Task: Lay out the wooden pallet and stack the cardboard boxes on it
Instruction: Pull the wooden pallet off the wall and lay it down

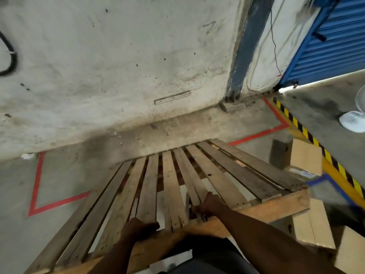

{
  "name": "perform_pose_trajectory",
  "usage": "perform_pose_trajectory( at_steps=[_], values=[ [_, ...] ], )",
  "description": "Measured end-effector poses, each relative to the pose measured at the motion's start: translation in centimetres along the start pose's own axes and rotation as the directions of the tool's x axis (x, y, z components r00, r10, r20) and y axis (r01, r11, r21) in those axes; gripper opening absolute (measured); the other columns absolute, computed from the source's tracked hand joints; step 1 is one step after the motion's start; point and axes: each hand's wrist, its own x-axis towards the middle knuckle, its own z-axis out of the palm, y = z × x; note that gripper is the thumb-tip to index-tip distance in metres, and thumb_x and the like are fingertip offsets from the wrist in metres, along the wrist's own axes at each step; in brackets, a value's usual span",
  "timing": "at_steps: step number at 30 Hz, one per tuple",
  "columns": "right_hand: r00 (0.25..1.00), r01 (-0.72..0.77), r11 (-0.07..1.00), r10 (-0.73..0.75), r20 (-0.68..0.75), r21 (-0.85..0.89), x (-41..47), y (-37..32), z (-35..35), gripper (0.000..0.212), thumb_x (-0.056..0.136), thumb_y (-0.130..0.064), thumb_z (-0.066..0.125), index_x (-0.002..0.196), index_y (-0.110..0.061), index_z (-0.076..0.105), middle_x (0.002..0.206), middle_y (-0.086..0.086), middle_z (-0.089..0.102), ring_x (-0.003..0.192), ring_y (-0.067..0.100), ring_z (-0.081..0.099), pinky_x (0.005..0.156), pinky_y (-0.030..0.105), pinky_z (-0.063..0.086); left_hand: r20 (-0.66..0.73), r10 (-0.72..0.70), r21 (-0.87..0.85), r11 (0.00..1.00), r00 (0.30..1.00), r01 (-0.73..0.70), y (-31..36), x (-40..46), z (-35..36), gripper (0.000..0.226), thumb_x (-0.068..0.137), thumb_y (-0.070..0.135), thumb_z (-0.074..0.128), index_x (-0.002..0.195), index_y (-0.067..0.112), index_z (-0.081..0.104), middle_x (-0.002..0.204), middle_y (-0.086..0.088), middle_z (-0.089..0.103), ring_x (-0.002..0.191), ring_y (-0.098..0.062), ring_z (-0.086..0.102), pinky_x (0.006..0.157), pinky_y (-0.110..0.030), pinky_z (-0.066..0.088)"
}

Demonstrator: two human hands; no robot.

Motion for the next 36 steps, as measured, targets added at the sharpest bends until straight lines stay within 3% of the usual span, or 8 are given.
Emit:
perform_pose_trajectory(
  at_steps=[7,14,18,21,27,30,33,36],
  values=[
    [0.997,-0.060,0.998,0.058,0.049,0.031,-6.1,11.2,10.4,0.135,0.034,-0.089,0.079,0.144,-0.016,0.050,0.138,0.008,0.063,0.121,0.026,0.065,0.099,0.043,0.059,0.058,-0.020,0.013,1.000,0.998,0.019,-10.1,-4.9,9.8,0.089,0.052,0.079,0.085,0.116,0.021,0.065,0.107,0.005,0.064,0.103,-0.014,0.059,0.095,-0.032,0.050],
    [0.999,-0.027,1.000,0.026,0.048,0.012,-14.6,21.4,17.2,0.122,0.067,-0.075,0.079,0.158,-0.014,0.027,0.149,0.009,0.054,0.133,0.031,0.057,0.107,0.042,0.052,0.095,-0.027,-0.026,0.999,0.995,0.029,-16.8,-13.2,21.4,0.081,0.068,0.064,0.089,0.124,0.019,0.052,0.095,0.008,0.051,0.106,-0.017,0.057,0.098,-0.033,0.049],
    [1.000,-0.018,1.000,0.019,0.023,-0.014,-13.5,27.3,23.2,0.140,0.065,-0.085,0.071,0.166,-0.018,0.001,0.150,0.011,0.056,0.132,0.035,0.058,0.105,0.042,0.052,0.055,-0.109,-0.063,0.992,0.992,0.112,-19.9,-13.2,28.6,0.108,0.070,0.067,0.087,0.146,0.005,0.040,0.136,-0.011,0.058,0.131,-0.029,0.057,0.103,-0.037,0.049],
    [1.000,-0.012,1.000,0.012,-0.007,0.000,-11.3,31.8,28.5,0.141,0.063,-0.086,0.069,0.167,-0.023,-0.003,0.145,0.011,0.062,0.127,0.036,0.063,0.101,0.043,0.055,-0.013,-0.124,-0.105,0.987,0.992,0.122,-23.1,-11.4,35.0,0.118,0.067,0.071,0.087,0.150,0.005,0.035,0.143,-0.014,0.056,0.131,-0.032,0.057,0.099,-0.039,0.051],
    [0.999,-0.026,1.000,0.026,-0.021,0.011,-7.0,40.4,40.3,0.106,0.074,-0.060,0.086,0.158,-0.019,0.036,0.134,0.009,0.068,0.115,0.033,0.067,0.096,0.039,0.057,0.060,-0.192,-0.208,0.957,0.980,0.200,-33.7,-3.1,51.3,0.110,0.047,0.078,0.088,0.130,0.011,0.059,0.114,0.008,0.065,0.102,-0.015,0.065,0.081,-0.034,0.058],
    [0.995,-0.095,0.995,0.094,0.033,0.030,-3.2,44.4,46.9,0.086,0.073,-0.058,0.086,0.140,-0.013,0.056,0.129,0.011,0.069,0.113,0.031,0.067,0.096,0.039,0.056,0.031,-0.227,-0.279,0.933,0.973,0.226,-37.2,0.2,58.0,0.115,0.038,0.078,0.089,0.128,0.011,0.065,0.112,-0.001,0.074,0.102,-0.023,0.073,0.083,-0.042,0.064],
    [0.994,-0.106,0.994,0.106,0.005,0.026,1.1,47.8,52.2,0.106,0.072,-0.059,0.087,0.155,-0.014,0.039,0.136,0.007,0.067,0.125,0.032,0.064,0.098,0.037,0.053,-0.006,-0.233,-0.344,0.913,0.972,0.217,-37.6,2.0,62.7,0.095,0.064,0.043,0.098,0.136,0.005,0.051,0.123,-0.014,0.069,0.115,-0.038,0.067,0.088,-0.041,0.057],
    [0.994,-0.105,0.994,0.104,-0.029,-0.029,4.4,50.0,56.0,0.129,0.066,-0.073,0.083,0.163,-0.023,0.016,0.135,0.006,0.068,0.124,0.032,0.065,0.089,0.035,0.056,0.031,-0.194,-0.356,0.915,0.981,0.192,-38.7,4.6,66.0,0.101,0.070,0.041,0.097,0.147,0.011,0.040,0.132,-0.011,0.062,0.125,-0.037,0.062,0.094,-0.042,0.055]
  ],
)
